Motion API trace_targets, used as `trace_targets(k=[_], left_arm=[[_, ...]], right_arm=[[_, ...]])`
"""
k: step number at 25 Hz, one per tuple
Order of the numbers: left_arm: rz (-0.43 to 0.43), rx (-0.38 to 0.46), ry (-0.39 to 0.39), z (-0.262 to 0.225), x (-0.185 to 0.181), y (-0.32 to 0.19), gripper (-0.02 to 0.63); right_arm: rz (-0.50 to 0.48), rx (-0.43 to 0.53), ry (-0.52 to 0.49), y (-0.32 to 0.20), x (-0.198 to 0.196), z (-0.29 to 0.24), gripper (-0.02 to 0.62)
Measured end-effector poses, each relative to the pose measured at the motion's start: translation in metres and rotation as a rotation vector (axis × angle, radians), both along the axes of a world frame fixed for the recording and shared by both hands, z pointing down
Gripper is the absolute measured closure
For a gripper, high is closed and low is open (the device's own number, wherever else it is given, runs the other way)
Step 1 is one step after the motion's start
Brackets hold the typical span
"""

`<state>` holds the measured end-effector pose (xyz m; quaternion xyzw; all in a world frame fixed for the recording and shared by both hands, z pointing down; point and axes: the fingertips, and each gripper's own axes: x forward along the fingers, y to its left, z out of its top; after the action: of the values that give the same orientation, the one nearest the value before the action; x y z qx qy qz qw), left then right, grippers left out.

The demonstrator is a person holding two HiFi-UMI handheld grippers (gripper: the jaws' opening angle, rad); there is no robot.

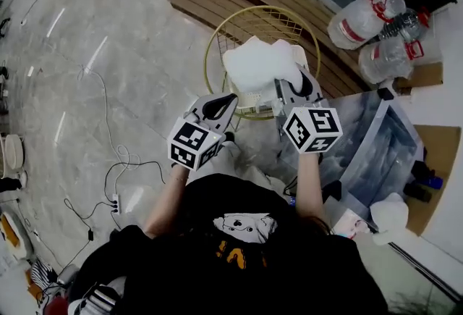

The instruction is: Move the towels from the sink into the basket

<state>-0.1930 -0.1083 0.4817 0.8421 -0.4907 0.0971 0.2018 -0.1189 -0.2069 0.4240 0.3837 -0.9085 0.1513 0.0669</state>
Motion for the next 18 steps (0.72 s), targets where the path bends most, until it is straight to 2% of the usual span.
trace_targets(k=[3,9,15,18], left_arm=[[-0.020,-0.021,-0.006,0.009,-0.025,-0.008,0.597],[-0.042,-0.051,-0.022,0.020,-0.058,-0.022,0.597],[-0.031,-0.068,-0.045,0.029,-0.071,-0.031,0.597],[-0.045,-0.081,-0.044,0.034,-0.078,-0.031,0.597]], right_arm=[[-0.022,-0.067,0.049,-0.011,-0.028,0.042,0.511],[-0.028,-0.246,0.224,-0.028,-0.049,0.165,0.511],[-0.082,-0.416,0.474,-0.021,-0.050,0.294,0.509],[-0.110,-0.491,0.569,-0.007,-0.046,0.343,0.505]])
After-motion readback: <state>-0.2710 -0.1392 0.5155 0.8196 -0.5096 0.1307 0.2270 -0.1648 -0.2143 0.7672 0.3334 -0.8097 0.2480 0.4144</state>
